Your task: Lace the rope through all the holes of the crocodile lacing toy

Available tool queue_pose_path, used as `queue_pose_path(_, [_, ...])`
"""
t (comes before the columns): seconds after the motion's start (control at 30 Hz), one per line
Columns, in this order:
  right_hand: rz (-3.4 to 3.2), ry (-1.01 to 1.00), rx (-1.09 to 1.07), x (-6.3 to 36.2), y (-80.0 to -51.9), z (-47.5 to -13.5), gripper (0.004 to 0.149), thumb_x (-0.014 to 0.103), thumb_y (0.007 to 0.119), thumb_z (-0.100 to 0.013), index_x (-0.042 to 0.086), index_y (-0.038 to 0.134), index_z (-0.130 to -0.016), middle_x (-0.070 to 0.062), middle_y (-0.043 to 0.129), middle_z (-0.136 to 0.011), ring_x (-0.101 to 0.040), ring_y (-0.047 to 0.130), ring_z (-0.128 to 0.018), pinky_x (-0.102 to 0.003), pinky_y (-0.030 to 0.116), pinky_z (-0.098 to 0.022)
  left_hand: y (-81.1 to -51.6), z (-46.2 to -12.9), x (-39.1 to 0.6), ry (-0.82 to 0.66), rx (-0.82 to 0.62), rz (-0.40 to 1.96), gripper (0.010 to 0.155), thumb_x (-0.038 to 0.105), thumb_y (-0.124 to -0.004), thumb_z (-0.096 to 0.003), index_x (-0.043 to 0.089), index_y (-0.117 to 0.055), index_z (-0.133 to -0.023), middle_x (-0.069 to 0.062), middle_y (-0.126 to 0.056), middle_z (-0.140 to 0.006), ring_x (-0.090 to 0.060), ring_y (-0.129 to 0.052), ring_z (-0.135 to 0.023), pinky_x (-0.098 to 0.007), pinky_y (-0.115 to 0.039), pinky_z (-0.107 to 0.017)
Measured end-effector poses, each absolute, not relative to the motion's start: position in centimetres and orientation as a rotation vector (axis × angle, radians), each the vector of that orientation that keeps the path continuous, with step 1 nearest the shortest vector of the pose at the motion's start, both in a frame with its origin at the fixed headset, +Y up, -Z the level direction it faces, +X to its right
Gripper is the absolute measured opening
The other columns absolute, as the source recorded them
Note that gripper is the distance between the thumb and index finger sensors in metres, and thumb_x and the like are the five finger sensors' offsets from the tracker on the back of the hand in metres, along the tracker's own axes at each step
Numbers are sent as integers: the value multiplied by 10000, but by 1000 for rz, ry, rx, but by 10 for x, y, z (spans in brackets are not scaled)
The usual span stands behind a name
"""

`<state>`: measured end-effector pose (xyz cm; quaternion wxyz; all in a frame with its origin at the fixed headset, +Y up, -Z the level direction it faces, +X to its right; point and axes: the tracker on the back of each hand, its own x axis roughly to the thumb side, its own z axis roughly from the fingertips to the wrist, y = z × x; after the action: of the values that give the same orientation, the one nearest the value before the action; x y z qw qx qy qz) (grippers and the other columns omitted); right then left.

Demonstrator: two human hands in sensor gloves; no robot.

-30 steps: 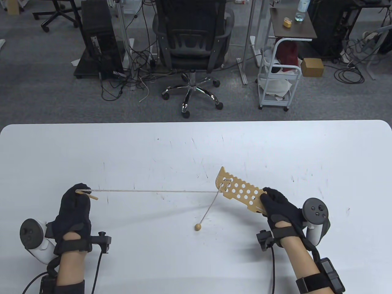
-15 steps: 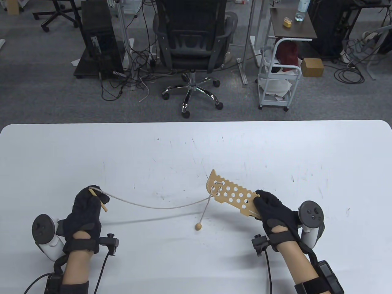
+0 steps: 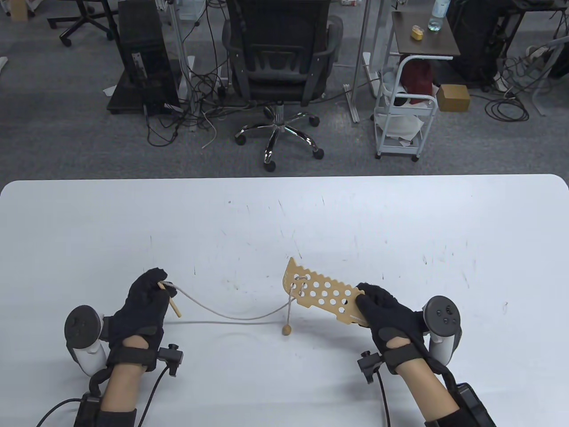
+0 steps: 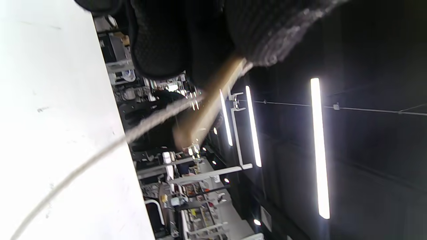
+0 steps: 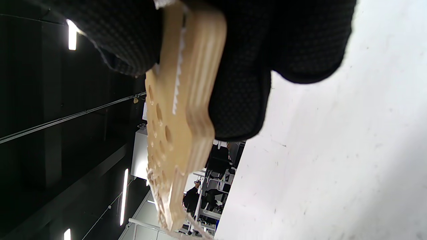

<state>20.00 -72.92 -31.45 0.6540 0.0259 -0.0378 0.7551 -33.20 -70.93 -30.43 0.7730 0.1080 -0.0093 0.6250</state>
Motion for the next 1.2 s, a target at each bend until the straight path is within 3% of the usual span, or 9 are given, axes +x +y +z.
queue_pose_path(0.13, [1709,-70,88,195,-728,-311,466,343,834,-455,94,791,-847,-89,1016,-670,-258,1092,-484,-433,847,-390,-710,-305,-327,-27,221,1266,453,383,-905,-387,331,-856,-834,32,-1033,-739,-240,-994,-664,-520,-670,-683])
queue_pose_path(0.33, [1686,-40,126,187,-727,-307,470,344,836,-452,94,791,-847,-90,1016,-669,-256,1093,-484,-433,847,-390,-712,-307,-316,-71,184,1218,420,416,-931,-365,349,-894,-778,37,-1017,-697,-224,-970,-620,-519,-667,-681])
queue_pose_path(0.6, [1676,-24,177,175,-723,-299,468,343,835,-453,94,791,-847,-89,1016,-669,-259,1091,-485,-433,847,-390,-715,-310,-297,-162,83,1158,408,361,-940,-375,323,-889,-779,29,-1038,-713,-214,-1001,-546,-511,-740,-631])
queue_pose_path(1.2, [1660,21,295,148,-716,-281,469,344,834,-453,94,790,-848,-89,1017,-666,-257,1092,-485,-434,847,-390,-735,-313,-260,-288,-121,1201,412,334,-906,-403,290,-850,-808,28,-1017,-750,-218,-986,-584,-512,-717,-651])
